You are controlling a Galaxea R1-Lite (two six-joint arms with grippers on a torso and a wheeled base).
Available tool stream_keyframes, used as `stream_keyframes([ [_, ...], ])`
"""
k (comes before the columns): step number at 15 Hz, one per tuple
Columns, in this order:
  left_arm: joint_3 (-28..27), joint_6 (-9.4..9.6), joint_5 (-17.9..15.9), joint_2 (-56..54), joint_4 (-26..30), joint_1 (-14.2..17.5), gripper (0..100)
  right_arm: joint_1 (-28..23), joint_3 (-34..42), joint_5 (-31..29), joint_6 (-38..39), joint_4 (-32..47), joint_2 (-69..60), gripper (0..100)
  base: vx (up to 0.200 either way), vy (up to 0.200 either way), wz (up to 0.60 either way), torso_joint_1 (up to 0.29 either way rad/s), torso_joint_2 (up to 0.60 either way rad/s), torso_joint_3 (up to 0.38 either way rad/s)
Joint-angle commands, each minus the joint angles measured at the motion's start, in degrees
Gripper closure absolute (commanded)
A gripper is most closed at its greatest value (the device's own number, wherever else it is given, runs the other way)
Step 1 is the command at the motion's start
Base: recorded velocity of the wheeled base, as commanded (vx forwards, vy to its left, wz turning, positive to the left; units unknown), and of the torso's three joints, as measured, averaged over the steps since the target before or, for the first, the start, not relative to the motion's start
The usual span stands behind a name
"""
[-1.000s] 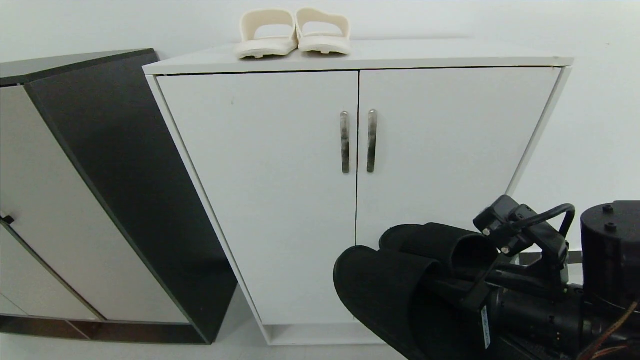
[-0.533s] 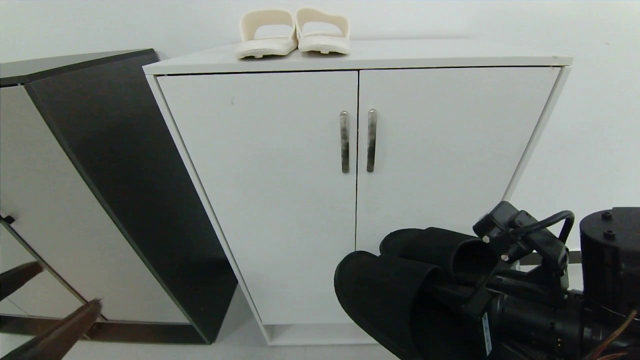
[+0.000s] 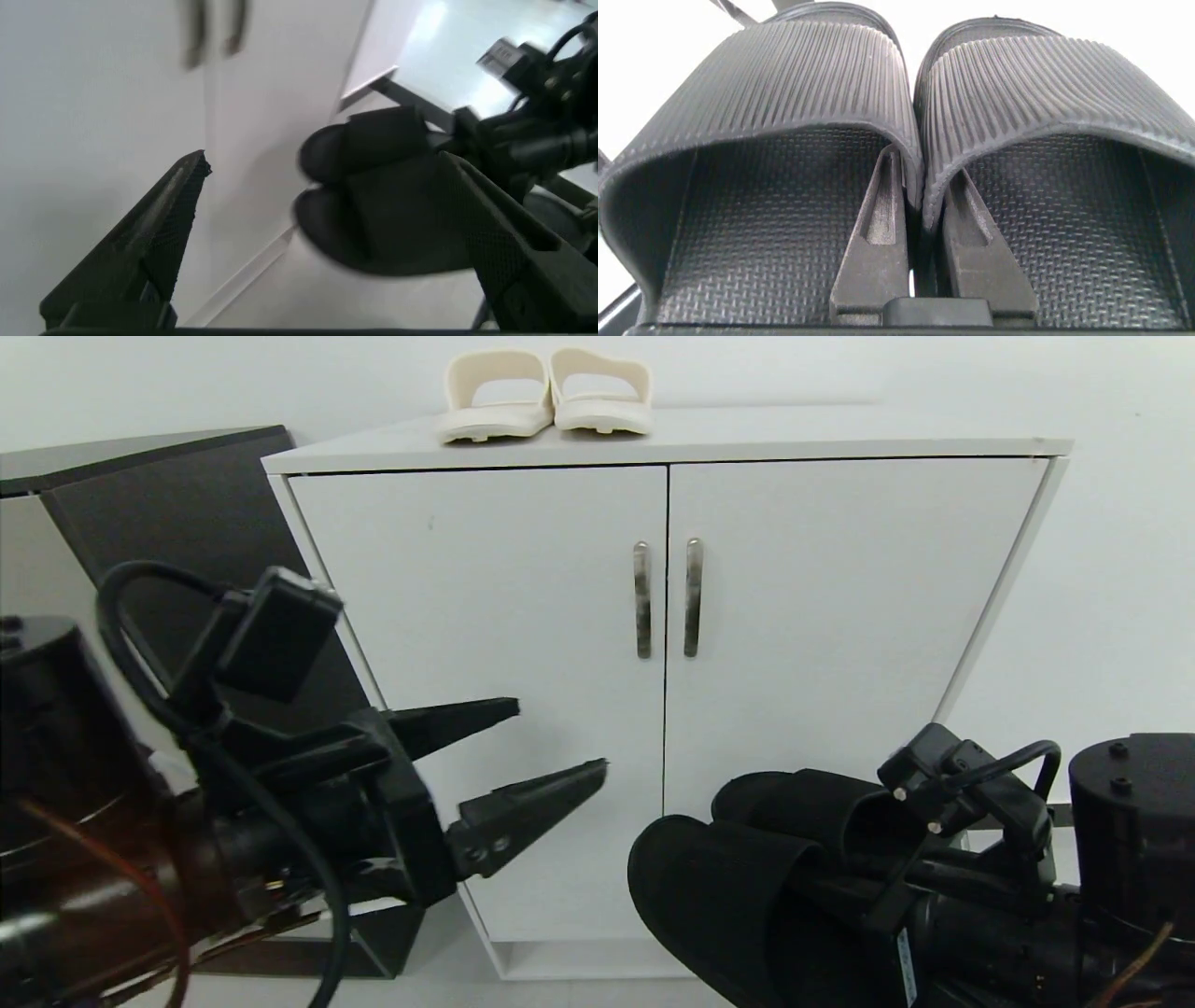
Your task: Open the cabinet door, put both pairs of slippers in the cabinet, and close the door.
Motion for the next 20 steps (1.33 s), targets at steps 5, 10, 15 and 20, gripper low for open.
stream_keyframes([
  [5,-12.11,-1.2,-0.17,10.57,1.44,-7.38,0,0.31,0.24,0.12,0.02,-0.05,1.04,100,0.0,0.0,0.0,0.0,0.0,0.0],
  [10,-25.82,-6.47,-12.47,20.15,2.85,-3.51,0,0.48,1.03,1.0,0.02,-1.28,0.95,100,0.0,0.0,0.0,0.0,0.0,0.0],
  [15,-33.2,-12.54,-18.18,25.07,4.96,-1.05,0,0.48,0.94,1.09,0.02,-1.37,1.04,100,0.0,0.0,0.0,0.0,0.0,0.0],
  [20,-34.78,-10.25,-14.14,25.78,5.05,0.53,0,0.48,0.94,1.09,0.02,-1.37,1.65,100,0.0,0.0,0.0,0.0,0.0,0.0],
])
